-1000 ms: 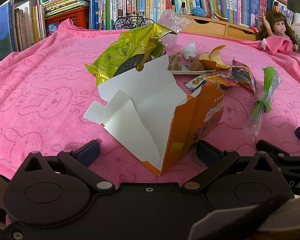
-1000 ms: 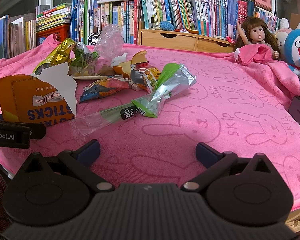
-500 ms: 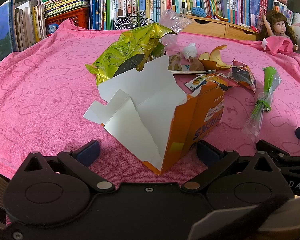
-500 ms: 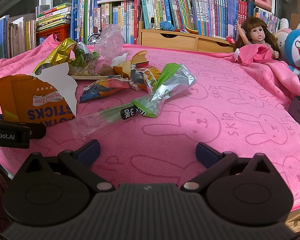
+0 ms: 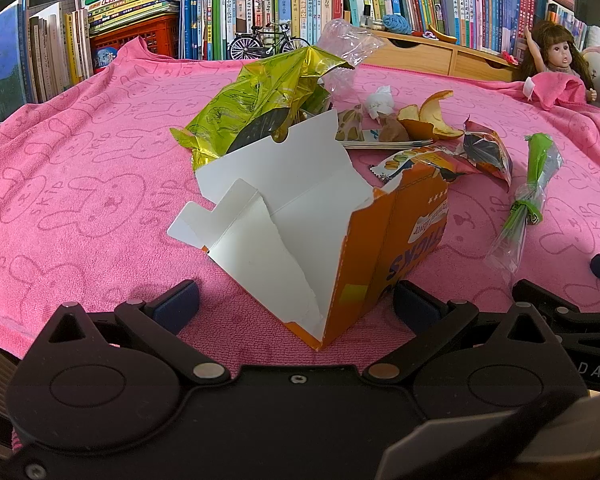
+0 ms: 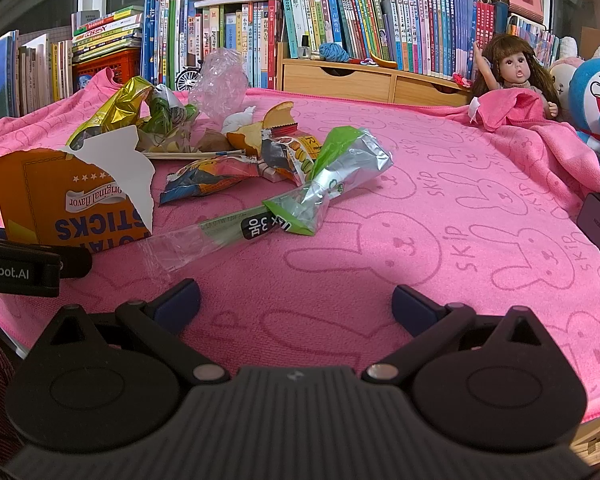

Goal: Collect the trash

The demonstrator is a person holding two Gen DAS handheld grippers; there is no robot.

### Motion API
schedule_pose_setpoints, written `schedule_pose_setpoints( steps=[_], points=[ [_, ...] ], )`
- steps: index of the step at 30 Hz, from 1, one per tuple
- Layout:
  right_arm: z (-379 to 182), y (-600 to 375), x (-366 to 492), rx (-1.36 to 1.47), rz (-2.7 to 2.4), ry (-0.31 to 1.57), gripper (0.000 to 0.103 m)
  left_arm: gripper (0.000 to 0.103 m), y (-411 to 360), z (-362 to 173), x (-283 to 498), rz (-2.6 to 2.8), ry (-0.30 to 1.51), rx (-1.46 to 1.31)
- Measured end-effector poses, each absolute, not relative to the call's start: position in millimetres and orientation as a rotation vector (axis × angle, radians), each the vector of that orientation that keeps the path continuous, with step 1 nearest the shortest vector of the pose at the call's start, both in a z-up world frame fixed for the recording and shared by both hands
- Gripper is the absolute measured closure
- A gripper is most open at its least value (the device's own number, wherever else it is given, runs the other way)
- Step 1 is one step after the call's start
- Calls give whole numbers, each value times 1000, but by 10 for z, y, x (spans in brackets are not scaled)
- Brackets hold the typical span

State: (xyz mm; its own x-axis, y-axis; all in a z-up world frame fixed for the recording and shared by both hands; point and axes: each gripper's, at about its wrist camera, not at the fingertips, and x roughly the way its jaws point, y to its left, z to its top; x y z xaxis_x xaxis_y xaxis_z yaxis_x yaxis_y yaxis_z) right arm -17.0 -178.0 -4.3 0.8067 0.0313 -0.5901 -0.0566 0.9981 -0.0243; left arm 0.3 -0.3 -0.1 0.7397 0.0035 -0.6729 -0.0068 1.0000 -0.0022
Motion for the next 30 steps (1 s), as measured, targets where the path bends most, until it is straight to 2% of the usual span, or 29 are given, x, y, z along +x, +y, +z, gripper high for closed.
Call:
schedule_pose_setpoints(
  steps=[30],
  points=[
    [-79, -1797, -227, -27, 48, 582, 0, 0, 41, 2, -28, -17, 716, 4]
  ],
)
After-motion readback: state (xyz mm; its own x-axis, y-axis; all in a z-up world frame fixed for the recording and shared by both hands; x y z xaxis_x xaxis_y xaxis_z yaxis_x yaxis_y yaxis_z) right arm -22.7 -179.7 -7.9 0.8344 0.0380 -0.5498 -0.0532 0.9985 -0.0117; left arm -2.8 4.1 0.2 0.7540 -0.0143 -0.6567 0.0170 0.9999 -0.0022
